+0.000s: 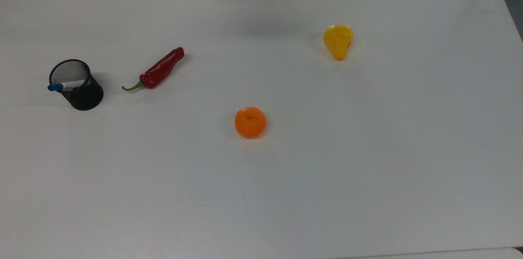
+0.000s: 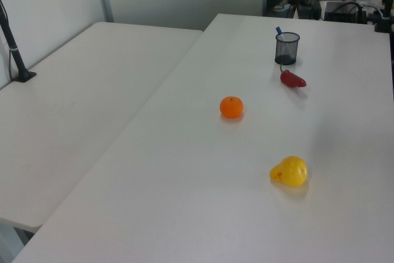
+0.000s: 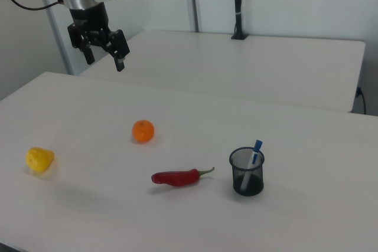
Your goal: Take marker pen
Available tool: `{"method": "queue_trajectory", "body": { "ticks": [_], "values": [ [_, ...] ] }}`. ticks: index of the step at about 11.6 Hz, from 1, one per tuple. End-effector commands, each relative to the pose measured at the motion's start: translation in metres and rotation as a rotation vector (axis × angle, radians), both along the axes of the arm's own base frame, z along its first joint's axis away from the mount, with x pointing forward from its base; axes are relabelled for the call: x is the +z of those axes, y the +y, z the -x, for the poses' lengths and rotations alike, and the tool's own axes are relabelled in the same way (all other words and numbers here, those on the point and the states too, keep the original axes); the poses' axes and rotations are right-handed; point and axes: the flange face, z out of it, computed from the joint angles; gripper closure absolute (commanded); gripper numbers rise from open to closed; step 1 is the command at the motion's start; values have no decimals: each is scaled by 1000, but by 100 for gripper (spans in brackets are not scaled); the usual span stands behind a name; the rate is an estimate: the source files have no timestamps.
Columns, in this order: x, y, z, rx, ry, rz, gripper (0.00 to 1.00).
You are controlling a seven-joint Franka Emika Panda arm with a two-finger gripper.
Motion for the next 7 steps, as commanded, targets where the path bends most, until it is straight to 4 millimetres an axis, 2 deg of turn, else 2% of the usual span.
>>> {"method": "queue_trajectory", "body": {
  "ticks": [1, 5, 7],
  "values": [
    [-2, 12, 9, 31, -2, 14, 0],
    [-1, 12, 9, 30, -4, 13, 0],
    [-1, 6, 9, 20, -5, 13, 0]
  ]
}}
